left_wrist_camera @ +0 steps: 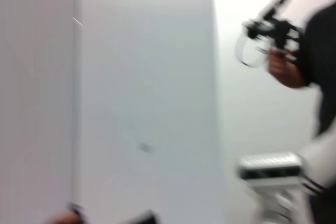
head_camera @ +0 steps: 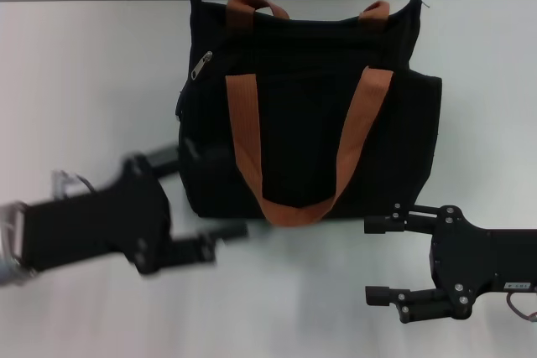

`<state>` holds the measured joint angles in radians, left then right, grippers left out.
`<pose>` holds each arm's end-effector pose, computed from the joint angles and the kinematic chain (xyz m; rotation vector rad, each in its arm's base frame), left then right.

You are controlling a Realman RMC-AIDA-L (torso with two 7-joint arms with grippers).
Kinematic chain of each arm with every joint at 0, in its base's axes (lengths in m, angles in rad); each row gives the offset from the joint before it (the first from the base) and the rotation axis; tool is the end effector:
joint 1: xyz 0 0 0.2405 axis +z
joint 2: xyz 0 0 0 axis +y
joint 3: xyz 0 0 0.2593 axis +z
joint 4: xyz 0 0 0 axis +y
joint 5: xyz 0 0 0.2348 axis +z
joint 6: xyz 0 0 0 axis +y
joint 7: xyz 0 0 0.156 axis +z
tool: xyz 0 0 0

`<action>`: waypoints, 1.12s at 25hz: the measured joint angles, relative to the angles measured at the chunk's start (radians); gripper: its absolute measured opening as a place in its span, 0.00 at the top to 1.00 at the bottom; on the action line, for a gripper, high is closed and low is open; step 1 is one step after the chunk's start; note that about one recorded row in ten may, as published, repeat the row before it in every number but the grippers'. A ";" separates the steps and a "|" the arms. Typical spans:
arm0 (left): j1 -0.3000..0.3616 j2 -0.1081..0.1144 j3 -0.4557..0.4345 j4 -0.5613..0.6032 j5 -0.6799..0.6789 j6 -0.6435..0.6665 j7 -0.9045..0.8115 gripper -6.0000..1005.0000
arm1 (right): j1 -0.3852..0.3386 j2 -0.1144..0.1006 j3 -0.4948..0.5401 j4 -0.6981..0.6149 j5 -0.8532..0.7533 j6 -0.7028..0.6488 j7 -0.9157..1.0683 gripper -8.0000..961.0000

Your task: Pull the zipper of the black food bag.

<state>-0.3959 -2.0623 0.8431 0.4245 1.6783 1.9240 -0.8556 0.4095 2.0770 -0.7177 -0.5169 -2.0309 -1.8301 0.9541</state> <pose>-0.2657 0.2647 -0.0232 -2.7012 -0.1034 -1.2853 0.2932 0.2655 -0.0360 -2.9270 0.2496 0.9120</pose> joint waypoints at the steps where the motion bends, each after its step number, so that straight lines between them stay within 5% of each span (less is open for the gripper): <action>1: -0.001 -0.001 -0.079 -0.004 0.000 0.005 -0.001 0.22 | 0.000 0.000 0.001 0.000 0.000 0.000 0.000 0.15; 4: -0.002 0.000 -0.236 -0.007 -0.001 -0.005 -0.019 0.22 | -0.001 0.000 0.009 0.000 0.001 0.000 0.000 0.15; 8: -0.009 0.017 -0.301 -0.005 -0.002 -0.036 -0.054 0.22 | -0.002 0.000 0.013 0.000 0.002 0.000 0.000 0.15; 14: -0.045 0.085 -0.293 0.003 0.013 -0.162 -0.132 0.22 | -0.003 -0.001 0.014 0.000 0.002 -0.002 0.001 0.15; 17: -0.055 0.097 -0.292 0.010 0.027 -0.196 -0.142 0.22 | -0.003 -0.002 0.014 0.000 0.002 -0.002 0.003 0.15; 28: -0.119 0.094 -0.291 0.057 0.173 -0.295 -0.184 0.22 | -0.003 -0.005 0.015 0.000 0.002 -0.004 0.013 0.15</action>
<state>-0.5147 -1.9681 0.5523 0.4817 1.8513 1.6295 -1.0392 0.4064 2.0717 -0.7025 -0.5169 -2.0293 -1.8342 0.9666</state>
